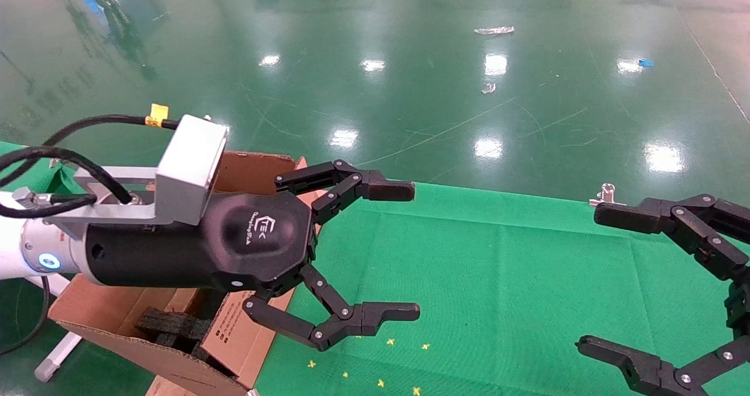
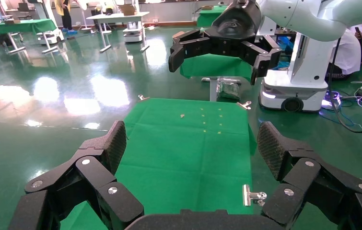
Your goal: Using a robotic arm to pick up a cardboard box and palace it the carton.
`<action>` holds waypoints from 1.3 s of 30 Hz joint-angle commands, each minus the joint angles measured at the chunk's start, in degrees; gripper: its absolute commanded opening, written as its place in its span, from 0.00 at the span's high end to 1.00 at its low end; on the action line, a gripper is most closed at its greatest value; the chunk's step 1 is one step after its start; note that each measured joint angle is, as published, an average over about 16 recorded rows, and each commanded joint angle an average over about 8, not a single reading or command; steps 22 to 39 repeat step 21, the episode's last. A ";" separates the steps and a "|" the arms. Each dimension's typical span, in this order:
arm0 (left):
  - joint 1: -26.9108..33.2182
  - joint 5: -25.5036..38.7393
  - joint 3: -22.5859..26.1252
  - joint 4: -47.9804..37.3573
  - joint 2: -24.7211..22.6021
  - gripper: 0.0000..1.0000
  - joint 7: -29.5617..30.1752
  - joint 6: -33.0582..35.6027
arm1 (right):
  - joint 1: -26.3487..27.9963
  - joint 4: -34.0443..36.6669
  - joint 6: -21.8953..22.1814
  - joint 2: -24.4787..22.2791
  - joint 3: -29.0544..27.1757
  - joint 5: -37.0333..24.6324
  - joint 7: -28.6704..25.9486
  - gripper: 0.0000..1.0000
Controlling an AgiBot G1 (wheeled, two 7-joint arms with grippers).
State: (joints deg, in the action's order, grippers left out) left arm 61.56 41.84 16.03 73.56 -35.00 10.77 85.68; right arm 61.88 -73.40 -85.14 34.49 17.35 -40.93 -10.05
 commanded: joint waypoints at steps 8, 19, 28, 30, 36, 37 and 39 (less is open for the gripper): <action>0.13 0.09 0.14 -0.16 -0.03 0.00 0.03 -0.05 | 0.00 0.00 0.00 0.00 0.00 0.00 0.00 0.00; 0.17 0.13 0.18 -0.23 -0.03 0.00 0.05 -0.09 | 0.00 0.00 0.00 0.00 0.00 0.00 0.00 0.00; 0.18 0.13 0.18 -0.23 -0.03 0.00 0.05 -0.09 | 0.00 0.00 0.00 0.00 0.00 0.00 0.00 0.00; 0.18 0.13 0.18 -0.23 -0.03 0.00 0.05 -0.09 | 0.00 0.00 0.00 0.00 0.00 0.00 0.00 0.00; 0.18 0.13 0.18 -0.23 -0.03 0.00 0.05 -0.09 | 0.00 0.00 0.00 0.00 0.00 0.00 0.00 0.00; 0.18 0.13 0.18 -0.23 -0.03 0.00 0.05 -0.09 | 0.00 0.00 0.00 0.00 0.00 0.00 0.00 0.00; 0.18 0.13 0.18 -0.23 -0.03 0.00 0.05 -0.09 | 0.00 0.00 0.00 0.00 0.00 0.00 0.00 0.00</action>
